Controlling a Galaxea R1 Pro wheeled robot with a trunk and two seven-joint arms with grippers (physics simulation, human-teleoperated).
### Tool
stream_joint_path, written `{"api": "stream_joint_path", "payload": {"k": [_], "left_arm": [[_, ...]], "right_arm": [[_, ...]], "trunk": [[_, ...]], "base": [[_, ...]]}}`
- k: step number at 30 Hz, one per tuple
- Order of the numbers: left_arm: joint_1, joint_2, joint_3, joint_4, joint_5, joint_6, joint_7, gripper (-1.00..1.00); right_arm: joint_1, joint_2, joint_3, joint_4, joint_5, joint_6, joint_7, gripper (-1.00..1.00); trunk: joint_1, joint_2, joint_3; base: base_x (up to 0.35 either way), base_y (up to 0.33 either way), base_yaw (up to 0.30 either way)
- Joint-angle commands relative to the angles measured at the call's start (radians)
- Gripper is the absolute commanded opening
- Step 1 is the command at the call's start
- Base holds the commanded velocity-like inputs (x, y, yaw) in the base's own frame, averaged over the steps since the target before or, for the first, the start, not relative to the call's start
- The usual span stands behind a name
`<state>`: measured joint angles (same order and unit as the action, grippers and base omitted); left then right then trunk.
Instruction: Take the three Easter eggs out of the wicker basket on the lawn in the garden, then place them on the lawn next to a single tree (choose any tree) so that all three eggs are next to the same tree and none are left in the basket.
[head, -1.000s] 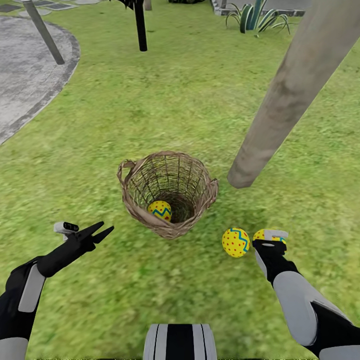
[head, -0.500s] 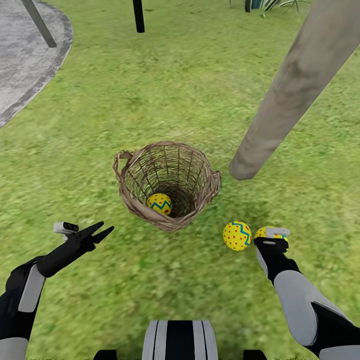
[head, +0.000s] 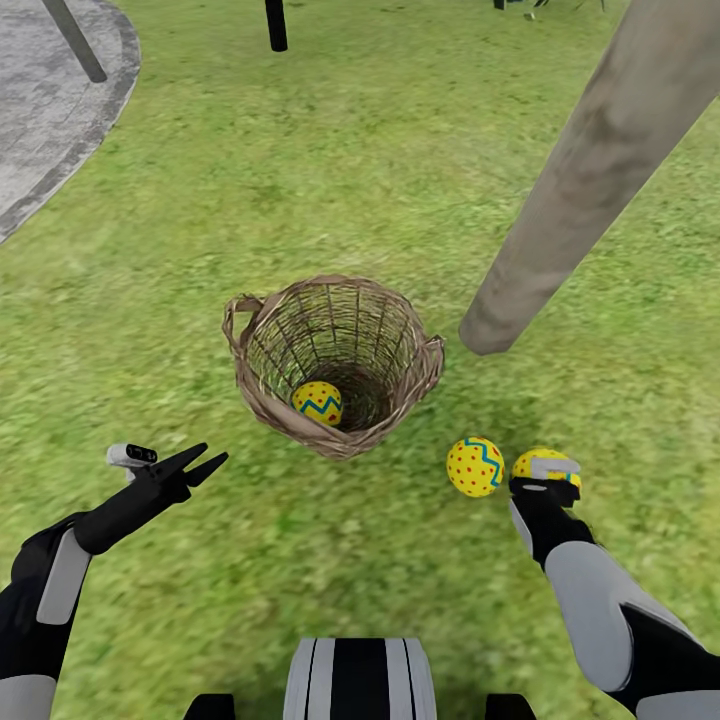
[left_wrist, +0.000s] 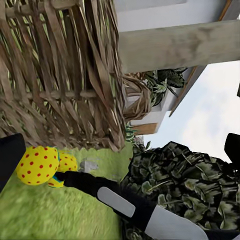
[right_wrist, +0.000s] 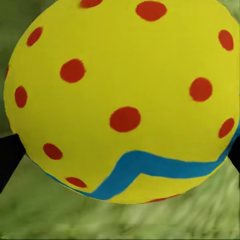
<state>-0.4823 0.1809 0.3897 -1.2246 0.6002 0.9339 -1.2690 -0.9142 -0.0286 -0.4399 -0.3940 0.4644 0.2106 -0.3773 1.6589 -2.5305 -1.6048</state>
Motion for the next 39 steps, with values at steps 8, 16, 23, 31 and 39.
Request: {"api": "stream_joint_path", "payload": {"k": [8,16,23,31,39], "left_arm": [[0.000,0.000,-0.002,-0.002,0.003,0.008,-0.001,1.00],[0.001,0.000,-0.002,-0.002,0.002,0.008,-0.001,1.00],[0.000,0.000,-0.003,0.000,0.001,0.008,0.000,1.00],[-0.004,0.009,-0.003,-0.001,0.000,0.016,0.002,1.00],[-0.010,0.101,0.000,0.000,-0.001,0.026,0.003,1.00]], "right_arm": [[0.000,-0.001,-0.003,0.007,-0.006,0.003,0.055,1.00],[0.000,-0.004,-0.005,0.001,-0.009,0.004,0.050,1.00],[0.000,0.003,-0.003,-0.025,-0.012,0.007,0.051,1.00],[0.000,0.002,-0.007,-0.045,-0.013,0.122,0.054,1.00],[0.035,0.006,-0.009,-0.516,-0.020,0.535,0.352,1.00]], "trunk": [[-0.003,0.001,0.023],[-0.006,0.003,0.054],[-0.009,0.005,0.081],[-0.013,0.007,0.112],[-0.017,0.009,0.142]], "base": [[0.000,0.000,0.000],[0.000,0.000,0.000],[0.000,0.000,0.000],[0.000,0.000,0.000],[0.000,0.000,0.000]]}}
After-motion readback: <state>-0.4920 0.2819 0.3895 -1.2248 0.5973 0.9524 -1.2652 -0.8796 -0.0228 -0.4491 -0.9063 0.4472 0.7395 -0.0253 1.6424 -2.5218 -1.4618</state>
